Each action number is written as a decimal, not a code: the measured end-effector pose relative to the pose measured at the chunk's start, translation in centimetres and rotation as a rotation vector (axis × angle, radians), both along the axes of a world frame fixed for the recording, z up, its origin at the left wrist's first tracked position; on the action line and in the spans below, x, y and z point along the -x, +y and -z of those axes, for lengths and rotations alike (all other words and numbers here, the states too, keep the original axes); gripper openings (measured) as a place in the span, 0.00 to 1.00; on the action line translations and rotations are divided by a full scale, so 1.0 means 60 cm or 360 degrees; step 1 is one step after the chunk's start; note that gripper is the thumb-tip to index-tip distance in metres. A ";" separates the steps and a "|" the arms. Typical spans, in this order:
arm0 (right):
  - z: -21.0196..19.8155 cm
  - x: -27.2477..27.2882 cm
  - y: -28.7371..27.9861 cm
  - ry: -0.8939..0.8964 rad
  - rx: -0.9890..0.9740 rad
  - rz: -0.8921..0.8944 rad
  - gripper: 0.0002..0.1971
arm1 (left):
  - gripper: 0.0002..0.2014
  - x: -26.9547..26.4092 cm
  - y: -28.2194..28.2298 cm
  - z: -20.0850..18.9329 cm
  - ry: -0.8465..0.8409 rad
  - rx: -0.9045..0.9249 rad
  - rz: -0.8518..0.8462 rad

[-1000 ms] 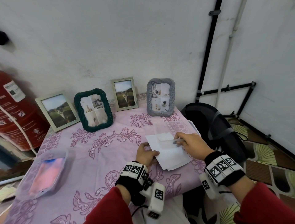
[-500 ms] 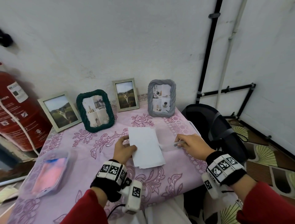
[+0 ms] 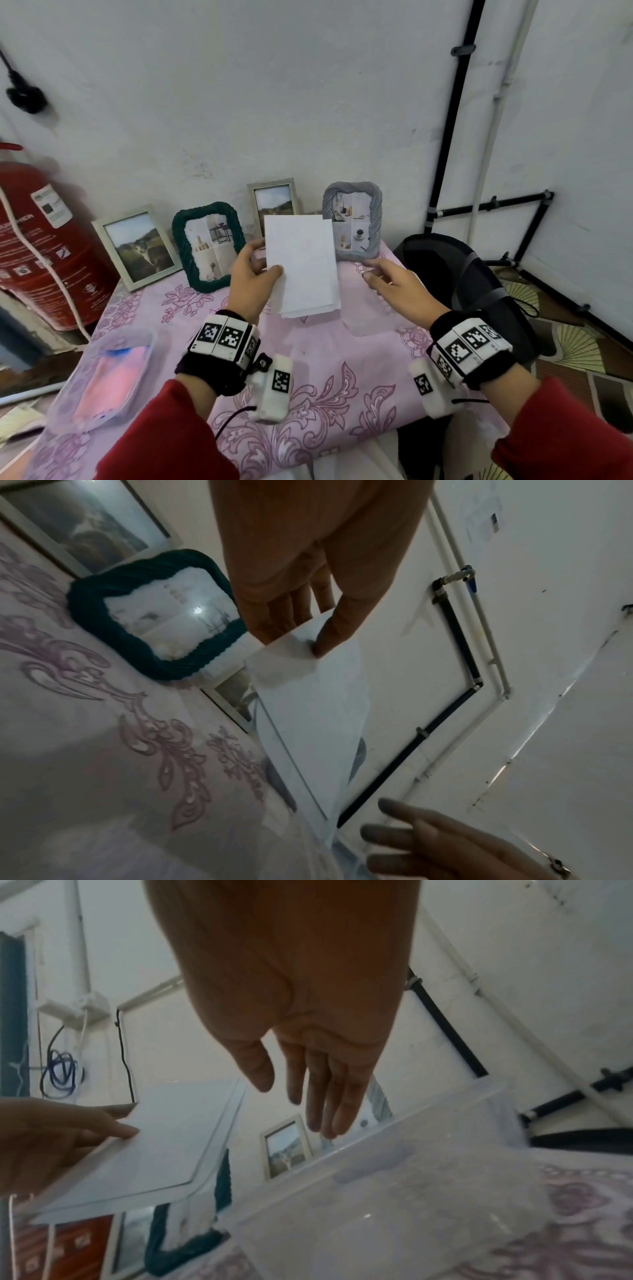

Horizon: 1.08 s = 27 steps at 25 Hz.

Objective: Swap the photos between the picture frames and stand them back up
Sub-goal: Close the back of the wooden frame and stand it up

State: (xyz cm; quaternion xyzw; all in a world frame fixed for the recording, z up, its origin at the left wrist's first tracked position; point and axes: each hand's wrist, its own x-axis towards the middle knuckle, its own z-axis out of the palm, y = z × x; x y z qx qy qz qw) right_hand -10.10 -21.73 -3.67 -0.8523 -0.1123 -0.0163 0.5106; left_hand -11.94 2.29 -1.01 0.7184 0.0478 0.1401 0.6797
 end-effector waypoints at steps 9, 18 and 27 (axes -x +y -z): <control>-0.026 -0.016 -0.007 -0.0023 -0.0780 0.0262 0.17 | 0.20 -0.033 -0.111 0.000 -0.0033 0.0084 0.0224; 0.045 -0.025 -0.057 0.0074 -0.0230 0.0450 0.17 | 0.27 -0.047 -0.169 0.073 0.0184 -0.0431 0.0466; 0.047 -0.027 -0.052 0.0070 0.0258 0.0345 0.22 | 0.36 -0.047 -0.151 0.102 0.0342 -0.0464 0.0417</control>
